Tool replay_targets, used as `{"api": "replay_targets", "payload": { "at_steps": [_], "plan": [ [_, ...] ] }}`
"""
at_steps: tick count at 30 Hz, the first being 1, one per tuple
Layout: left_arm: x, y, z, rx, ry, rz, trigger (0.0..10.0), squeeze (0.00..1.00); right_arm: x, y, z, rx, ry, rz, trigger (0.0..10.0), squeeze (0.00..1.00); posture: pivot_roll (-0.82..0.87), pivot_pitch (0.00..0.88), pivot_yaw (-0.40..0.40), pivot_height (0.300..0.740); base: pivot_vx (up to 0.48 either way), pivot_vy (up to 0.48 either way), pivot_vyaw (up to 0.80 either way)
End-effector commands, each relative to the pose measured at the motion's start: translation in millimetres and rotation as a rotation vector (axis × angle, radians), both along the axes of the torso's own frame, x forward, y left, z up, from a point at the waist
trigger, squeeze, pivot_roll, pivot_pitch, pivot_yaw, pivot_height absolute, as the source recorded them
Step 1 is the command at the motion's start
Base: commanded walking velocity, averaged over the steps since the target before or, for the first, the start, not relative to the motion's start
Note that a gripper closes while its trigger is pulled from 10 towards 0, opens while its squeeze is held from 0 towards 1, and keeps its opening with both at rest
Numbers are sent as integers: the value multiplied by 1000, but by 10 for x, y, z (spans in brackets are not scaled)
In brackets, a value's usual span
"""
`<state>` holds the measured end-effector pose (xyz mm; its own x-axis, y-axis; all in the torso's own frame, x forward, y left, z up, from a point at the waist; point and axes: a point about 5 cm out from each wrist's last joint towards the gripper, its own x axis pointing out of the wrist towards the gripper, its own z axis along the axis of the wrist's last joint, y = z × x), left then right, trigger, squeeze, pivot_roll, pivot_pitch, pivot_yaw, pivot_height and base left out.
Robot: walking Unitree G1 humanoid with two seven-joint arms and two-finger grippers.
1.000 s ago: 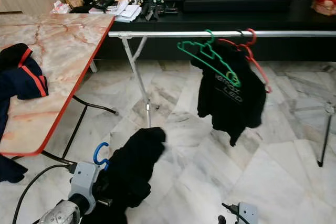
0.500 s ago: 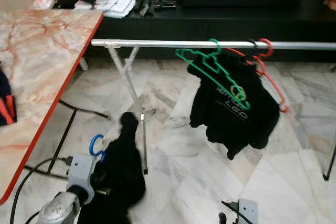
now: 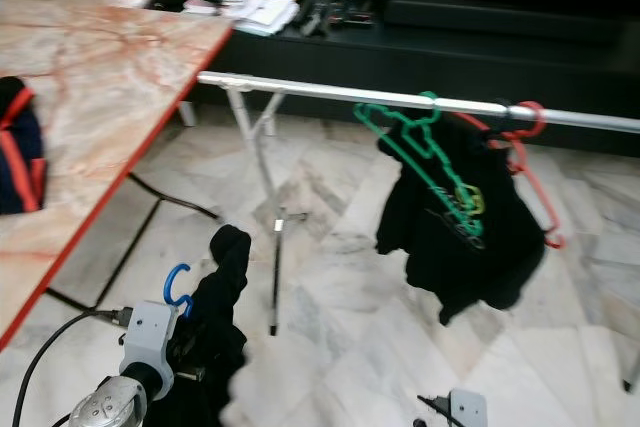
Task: Hang hanger
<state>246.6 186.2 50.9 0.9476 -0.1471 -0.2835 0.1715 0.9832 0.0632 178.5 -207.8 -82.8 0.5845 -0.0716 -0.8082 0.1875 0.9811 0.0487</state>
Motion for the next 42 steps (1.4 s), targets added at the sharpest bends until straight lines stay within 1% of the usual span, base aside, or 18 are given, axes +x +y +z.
{"api": "replay_targets", "payload": {
  "at_steps": [1,21,24,28,35,42],
  "plan": [
    [14,-19,23,4,-20,-4,10000,0,1,-32,5,-8,3,-5,10000,0,-68,210,3,740,0,-480,0],
    [21,-113,-1,-9,-26,-38,10000,0,-48,-61,-13,-20,20,-16,10000,0,-71,175,-3,740,0,-480,0],
    [15,-123,-8,-8,-25,-43,10000,0,-57,-51,-20,-16,23,-19,10000,0,-70,166,0,740,0,-480,0],
    [0,-137,-25,-9,-21,-49,10000,0,-62,-26,-28,-15,32,-9,10000,0,-68,158,0,740,0,-480,-784],
    [-18,-156,-33,-10,-19,-58,10000,0,-81,-11,-39,-16,36,-5,10000,0,-68,149,5,740,0,-480,0],
    [-5,-160,-27,-9,-19,-62,10000,0,-96,-2,-46,-11,35,-1,10000,0,-68,161,6,740,0,-480,0]
  ]
}}
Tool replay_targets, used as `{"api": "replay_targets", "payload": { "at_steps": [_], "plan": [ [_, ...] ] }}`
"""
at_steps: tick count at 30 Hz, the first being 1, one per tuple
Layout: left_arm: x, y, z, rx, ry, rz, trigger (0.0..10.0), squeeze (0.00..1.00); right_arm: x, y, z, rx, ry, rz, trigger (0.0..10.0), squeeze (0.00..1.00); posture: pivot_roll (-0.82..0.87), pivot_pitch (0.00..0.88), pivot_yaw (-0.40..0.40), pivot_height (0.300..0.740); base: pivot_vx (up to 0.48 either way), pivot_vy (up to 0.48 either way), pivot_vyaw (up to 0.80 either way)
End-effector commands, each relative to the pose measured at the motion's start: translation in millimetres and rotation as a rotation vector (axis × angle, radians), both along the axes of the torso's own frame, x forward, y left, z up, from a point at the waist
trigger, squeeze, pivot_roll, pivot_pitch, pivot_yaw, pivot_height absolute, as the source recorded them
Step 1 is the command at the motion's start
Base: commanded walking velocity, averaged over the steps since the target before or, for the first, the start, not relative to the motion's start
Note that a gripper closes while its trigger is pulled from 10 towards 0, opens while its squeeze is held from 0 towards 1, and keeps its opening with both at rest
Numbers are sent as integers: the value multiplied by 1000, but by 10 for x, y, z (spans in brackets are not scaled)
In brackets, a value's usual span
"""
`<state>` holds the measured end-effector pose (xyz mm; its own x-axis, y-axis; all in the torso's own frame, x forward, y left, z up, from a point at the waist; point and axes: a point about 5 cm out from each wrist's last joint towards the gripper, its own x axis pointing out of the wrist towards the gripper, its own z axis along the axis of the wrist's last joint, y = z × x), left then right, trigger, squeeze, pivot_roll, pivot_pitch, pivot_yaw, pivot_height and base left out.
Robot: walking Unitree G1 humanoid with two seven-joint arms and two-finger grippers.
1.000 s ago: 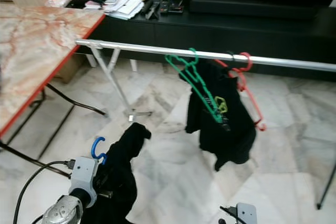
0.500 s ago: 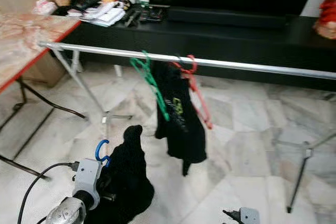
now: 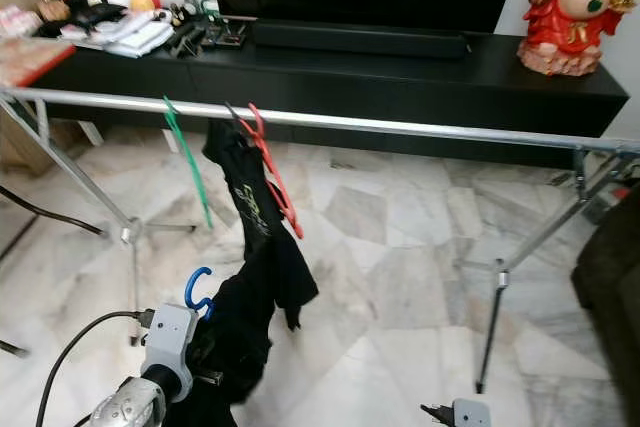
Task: Hang hanger
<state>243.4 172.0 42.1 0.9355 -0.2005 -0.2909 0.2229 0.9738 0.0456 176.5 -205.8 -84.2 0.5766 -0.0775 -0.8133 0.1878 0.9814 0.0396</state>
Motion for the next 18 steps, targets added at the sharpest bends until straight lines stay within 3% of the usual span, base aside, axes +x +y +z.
{"api": "replay_targets", "payload": {
  "at_steps": [1,7,18],
  "plan": [
    [28,-20,66,6,-31,-11,10000,0,-77,-22,-32,-3,24,-3,10000,0,-68,164,7,740,0,-480,0],
    [26,-36,65,4,-32,-17,10000,0,-79,-22,-33,-3,23,-8,10000,0,-66,177,4,740,0,-442,0],
    [48,-16,78,-32,-39,22,10000,0,-42,-22,-17,-2,16,-10,10000,0,-69,201,0,740,0,0,0]
  ]
}}
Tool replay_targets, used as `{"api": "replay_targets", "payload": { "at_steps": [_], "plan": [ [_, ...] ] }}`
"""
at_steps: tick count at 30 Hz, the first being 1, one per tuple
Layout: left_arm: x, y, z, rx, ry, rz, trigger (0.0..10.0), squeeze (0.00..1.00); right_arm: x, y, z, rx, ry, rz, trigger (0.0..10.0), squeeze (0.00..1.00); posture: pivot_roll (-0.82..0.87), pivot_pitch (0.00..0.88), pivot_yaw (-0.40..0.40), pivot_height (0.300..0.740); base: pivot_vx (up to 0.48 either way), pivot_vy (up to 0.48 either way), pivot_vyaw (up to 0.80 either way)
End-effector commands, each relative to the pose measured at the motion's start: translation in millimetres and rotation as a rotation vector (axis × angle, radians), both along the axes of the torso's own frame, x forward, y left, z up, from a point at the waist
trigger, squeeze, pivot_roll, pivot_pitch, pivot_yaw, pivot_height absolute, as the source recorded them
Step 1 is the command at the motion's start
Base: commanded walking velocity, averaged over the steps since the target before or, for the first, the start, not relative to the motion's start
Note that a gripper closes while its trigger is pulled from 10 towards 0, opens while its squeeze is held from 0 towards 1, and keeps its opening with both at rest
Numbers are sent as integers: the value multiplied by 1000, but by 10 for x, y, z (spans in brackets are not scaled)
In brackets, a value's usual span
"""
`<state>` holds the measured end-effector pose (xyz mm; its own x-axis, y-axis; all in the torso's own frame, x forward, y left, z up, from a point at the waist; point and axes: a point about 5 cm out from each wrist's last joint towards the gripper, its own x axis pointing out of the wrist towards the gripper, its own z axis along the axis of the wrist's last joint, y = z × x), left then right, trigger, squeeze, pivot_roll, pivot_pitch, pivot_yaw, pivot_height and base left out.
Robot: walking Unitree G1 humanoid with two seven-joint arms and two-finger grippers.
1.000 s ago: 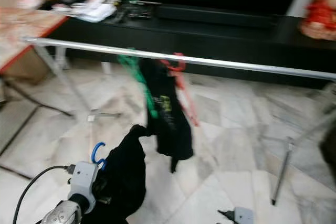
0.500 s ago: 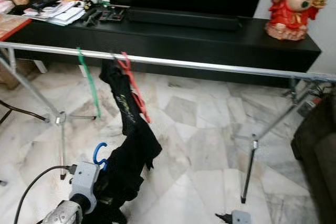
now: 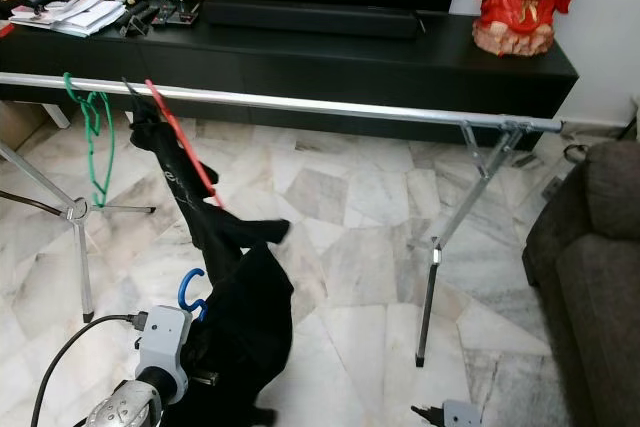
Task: Hang hanger
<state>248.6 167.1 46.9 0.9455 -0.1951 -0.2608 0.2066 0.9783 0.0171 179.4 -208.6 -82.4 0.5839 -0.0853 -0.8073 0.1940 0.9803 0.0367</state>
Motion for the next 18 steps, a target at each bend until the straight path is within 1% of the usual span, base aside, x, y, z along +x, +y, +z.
{"api": "replay_targets", "payload": {
  "at_steps": [1,2,5,9,18],
  "plan": [
    [2,31,36,0,-18,7,10000,0,-66,6,-33,3,25,-3,10000,0,-69,201,0,740,0,0,0],
    [8,29,42,-3,-20,8,10000,0,-60,6,-31,2,24,-3,10000,0,-69,201,0,740,0,0,0],
    [19,25,47,-3,-24,11,10000,0,-38,14,-23,2,21,0,10000,0,-70,203,-2,740,324,0,0],
    [25,27,48,-1,-25,14,10000,0,13,57,-8,6,14,7,10000,0,-69,206,-4,740,370,0,0],
    [26,62,51,2,-28,36,10000,0,44,105,-2,15,14,22,10000,0,-67,207,-8,740,405,0,0]
  ]
}}
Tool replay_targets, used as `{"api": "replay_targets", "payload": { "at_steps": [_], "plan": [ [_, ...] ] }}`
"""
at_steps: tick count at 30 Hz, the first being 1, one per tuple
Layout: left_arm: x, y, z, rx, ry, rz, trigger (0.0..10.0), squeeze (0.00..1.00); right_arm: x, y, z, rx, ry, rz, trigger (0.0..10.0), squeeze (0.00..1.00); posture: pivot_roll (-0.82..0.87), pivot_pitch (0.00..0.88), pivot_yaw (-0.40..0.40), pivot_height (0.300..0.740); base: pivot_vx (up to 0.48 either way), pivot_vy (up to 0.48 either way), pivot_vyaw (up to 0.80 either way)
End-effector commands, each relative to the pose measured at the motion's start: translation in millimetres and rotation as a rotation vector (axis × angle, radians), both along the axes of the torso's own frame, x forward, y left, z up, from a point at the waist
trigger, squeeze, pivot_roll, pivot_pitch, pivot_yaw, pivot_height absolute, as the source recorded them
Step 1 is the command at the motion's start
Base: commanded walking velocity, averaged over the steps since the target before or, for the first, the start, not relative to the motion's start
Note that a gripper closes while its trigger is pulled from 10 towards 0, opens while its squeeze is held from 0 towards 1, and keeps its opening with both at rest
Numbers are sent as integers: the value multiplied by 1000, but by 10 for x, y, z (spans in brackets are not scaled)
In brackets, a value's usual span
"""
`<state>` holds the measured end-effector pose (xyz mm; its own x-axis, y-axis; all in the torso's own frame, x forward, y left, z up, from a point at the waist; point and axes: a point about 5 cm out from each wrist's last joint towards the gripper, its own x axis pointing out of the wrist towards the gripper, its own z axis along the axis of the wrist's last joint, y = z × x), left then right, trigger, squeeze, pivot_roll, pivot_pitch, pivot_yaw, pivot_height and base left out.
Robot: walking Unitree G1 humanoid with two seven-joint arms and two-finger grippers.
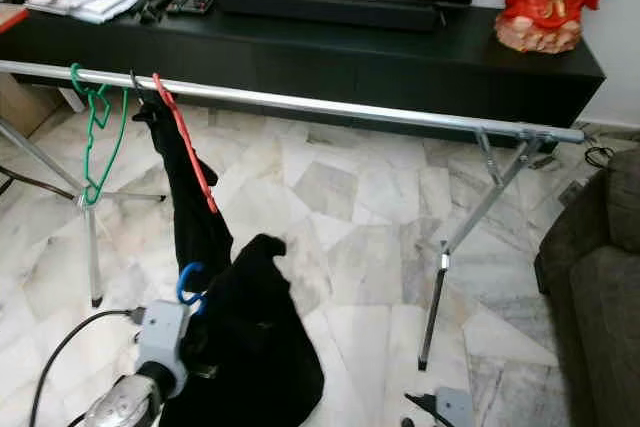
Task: Hang hanger
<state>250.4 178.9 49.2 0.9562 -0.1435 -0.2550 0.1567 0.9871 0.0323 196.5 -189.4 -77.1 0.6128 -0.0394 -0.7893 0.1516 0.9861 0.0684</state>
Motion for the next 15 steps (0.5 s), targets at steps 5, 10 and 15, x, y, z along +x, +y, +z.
{"api": "replay_targets", "payload": {
  "at_steps": [5,10,15],
  "plan": [
    [10,-60,26,-11,-19,-16,10000,0,-159,-115,-66,-13,56,-21,10000,0,-69,208,-10,740,415,0,0],
    [14,-64,25,-11,-20,-17,10000,0,-204,-192,-72,-20,64,-24,10000,0,-67,208,-11,740,414,0,0],
    [13,-71,32,-13,-25,-33,10000,0,-253,-270,-78,-25,70,-25,10000,0,-66,207,-11,740,228,0,0]
  ]
}}
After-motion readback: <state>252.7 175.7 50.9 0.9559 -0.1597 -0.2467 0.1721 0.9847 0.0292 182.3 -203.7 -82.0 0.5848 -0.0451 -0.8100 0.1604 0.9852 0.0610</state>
